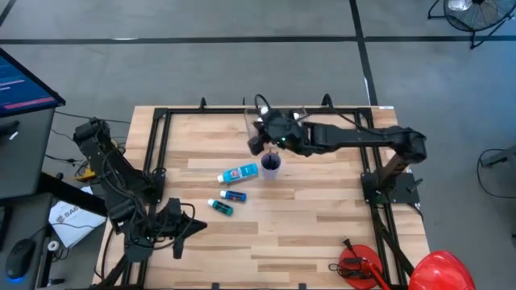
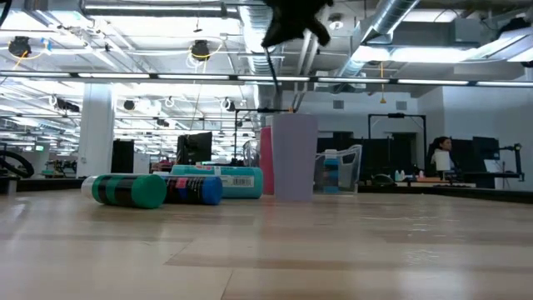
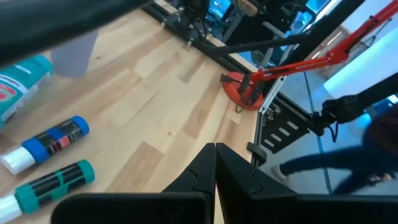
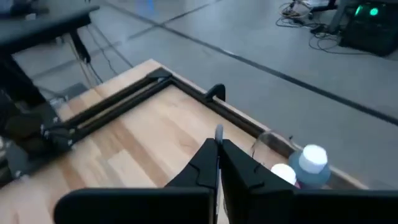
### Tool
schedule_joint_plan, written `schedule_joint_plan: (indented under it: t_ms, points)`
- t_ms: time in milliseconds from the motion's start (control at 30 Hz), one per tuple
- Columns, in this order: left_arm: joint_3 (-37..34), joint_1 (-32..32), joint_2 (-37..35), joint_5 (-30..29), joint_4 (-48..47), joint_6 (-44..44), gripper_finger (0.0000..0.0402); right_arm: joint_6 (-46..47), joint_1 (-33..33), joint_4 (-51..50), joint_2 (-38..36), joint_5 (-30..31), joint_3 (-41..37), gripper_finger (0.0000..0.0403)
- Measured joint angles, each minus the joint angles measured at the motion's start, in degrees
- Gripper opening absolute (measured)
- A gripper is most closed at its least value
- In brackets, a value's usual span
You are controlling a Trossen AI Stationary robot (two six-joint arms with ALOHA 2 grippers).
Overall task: Pick & Place Paint Supplies
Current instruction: Put the black paint brush into the violet cup
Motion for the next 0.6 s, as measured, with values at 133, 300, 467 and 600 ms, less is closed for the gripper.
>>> schedule_joint_plan:
  t_ms: [133,300,467,600]
  points:
    - [-0.02,0.82,0.0,-0.04,0.19,0.07,0.0001,3.91,-0.01,10.21,-4.58,0.31,-12.26,0.0]
    - [-0.02,1.75,0.0,-0.05,0.55,0.09,0.0001,7.99,1.8,16.29,-8.16,3.37,-22.81,0.0]
    - [-0.02,1.83,0.0,-0.03,0.72,0.09,0.0001,10.68,3.45,20.96,-8.7,6.23,-28.01,0.0]
    - [-0.02,1.83,-0.02,-0.09,0.7,0.11,0.0001,12.76,4.54,21.41,-7.43,6.74,-29.45,0.0]
